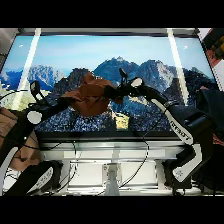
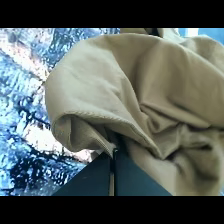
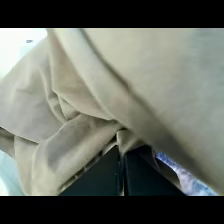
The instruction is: Fold the clothes and pants, and hang the long-sleeved shirts on hangers.
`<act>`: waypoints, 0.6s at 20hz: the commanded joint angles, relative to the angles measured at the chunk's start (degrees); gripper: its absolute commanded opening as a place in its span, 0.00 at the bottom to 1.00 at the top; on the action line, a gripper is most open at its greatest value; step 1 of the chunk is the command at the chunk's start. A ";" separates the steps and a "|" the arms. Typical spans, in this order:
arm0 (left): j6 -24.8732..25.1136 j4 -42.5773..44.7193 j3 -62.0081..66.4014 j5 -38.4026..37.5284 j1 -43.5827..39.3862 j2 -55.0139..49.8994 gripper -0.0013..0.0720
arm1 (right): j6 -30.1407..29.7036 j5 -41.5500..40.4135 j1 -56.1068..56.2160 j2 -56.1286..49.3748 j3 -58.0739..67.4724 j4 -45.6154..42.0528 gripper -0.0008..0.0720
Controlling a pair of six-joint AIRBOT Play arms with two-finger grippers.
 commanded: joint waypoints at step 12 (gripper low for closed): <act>0.02 0.20 9.94 9.16 3.98 3.56 0.04 | -3.32 17.40 -18.51 14.60 9.62 -19.56 0.03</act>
